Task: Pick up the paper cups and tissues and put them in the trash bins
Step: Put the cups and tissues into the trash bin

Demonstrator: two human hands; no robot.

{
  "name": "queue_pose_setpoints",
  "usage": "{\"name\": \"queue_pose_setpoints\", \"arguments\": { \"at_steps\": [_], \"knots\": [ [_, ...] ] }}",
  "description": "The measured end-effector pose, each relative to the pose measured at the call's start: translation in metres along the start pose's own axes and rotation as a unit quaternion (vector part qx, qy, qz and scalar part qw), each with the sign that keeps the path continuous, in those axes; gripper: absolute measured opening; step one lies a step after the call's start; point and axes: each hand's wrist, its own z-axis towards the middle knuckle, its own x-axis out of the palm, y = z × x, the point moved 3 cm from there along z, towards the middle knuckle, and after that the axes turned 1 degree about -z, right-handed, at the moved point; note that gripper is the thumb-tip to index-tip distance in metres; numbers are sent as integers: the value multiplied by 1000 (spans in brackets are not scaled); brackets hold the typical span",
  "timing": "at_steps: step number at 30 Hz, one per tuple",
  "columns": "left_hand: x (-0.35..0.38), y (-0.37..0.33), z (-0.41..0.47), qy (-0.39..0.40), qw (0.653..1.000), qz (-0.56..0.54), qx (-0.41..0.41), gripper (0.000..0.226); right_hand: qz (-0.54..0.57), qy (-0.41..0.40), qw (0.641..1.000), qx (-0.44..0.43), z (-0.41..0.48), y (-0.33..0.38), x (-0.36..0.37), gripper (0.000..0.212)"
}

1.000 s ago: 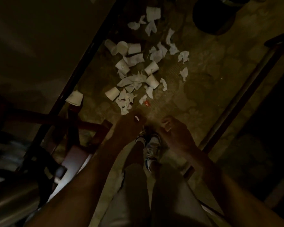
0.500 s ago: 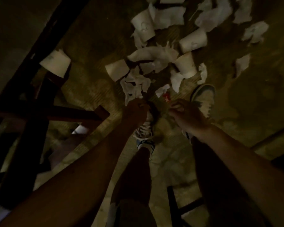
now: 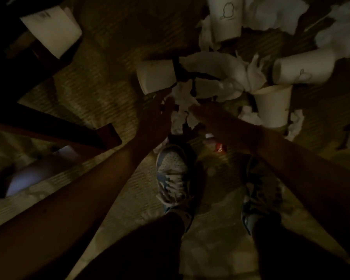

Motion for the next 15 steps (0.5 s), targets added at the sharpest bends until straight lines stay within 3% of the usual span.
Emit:
{"name": "queue_pose_setpoints", "arguments": {
  "at_steps": [3, 8, 10, 15],
  "knots": [
    [10, 22, 11, 22, 999, -40, -11, 39, 20, -9, 1000, 16, 21, -3, 0, 46],
    [22, 40, 22, 10, 998, -57, 29, 29, 63, -112, 992, -8, 47, -8, -19, 58],
    [24, 42, 23, 20, 996, -81, 9, 22, 69, -125, 989, -31, 56, -6, -27, 63],
    [23, 26, 25, -28, 990, -131, 40, 38, 29, -157, 983, -96, 60, -6, -43, 78]
  ]
}}
